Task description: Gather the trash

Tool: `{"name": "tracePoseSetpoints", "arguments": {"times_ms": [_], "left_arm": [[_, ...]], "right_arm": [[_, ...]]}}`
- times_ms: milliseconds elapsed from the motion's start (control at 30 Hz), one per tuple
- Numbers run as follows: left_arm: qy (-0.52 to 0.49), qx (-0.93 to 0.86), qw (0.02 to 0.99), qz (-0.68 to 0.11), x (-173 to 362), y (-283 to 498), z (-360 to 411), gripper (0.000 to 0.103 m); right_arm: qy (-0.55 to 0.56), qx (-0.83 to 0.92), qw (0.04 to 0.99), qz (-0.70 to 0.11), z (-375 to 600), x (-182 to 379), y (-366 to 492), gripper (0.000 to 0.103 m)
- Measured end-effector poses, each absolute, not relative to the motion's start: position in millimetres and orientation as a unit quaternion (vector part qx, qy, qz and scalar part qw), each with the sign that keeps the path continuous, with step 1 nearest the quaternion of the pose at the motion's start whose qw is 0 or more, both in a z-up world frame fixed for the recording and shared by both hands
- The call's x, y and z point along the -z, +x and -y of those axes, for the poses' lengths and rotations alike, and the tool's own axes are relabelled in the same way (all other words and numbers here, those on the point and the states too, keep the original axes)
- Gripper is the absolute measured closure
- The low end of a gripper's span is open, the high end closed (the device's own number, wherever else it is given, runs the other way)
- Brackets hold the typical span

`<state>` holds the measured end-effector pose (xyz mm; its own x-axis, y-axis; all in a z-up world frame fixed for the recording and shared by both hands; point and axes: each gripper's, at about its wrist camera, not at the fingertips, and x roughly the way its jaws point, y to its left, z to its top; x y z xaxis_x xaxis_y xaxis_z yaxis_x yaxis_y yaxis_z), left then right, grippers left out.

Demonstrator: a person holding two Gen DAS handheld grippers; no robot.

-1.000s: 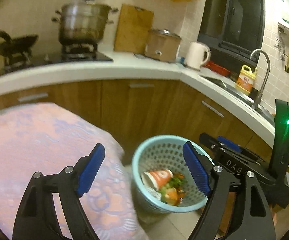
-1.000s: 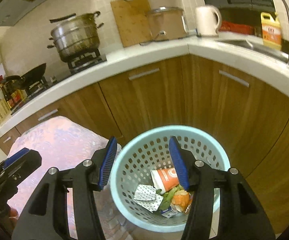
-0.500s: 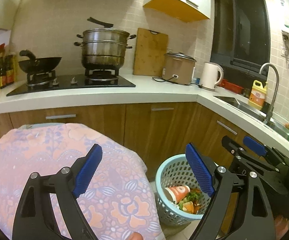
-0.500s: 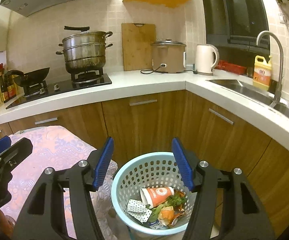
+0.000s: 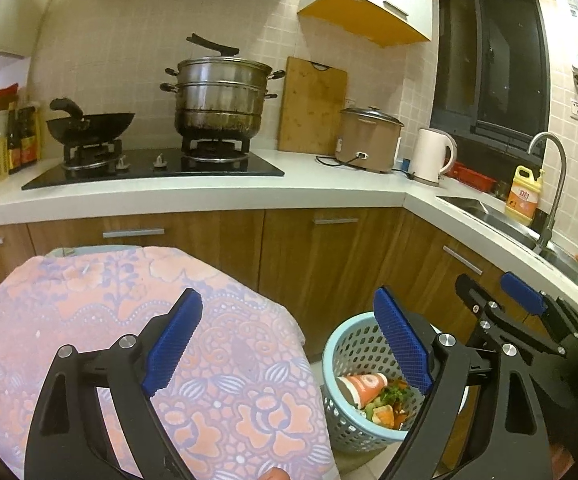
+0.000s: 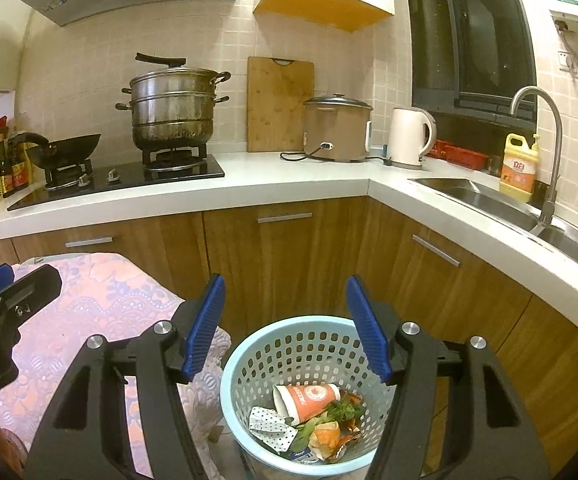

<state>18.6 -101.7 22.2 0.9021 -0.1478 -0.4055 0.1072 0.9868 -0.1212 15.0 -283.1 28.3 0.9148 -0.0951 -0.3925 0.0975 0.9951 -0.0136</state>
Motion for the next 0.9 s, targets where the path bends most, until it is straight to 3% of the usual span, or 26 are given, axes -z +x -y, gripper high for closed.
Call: {"name": "tracePoseSetpoints", "arguments": {"times_ms": [900], "left_arm": [[-0.038, 0.073, 0.973, -0.217, -8.3, 18.7, 114.8, 0.013]], "right_arm": [[0.000, 0.068, 0.977, -0.203, 288.2, -22.9, 12.7, 0.043]]}}
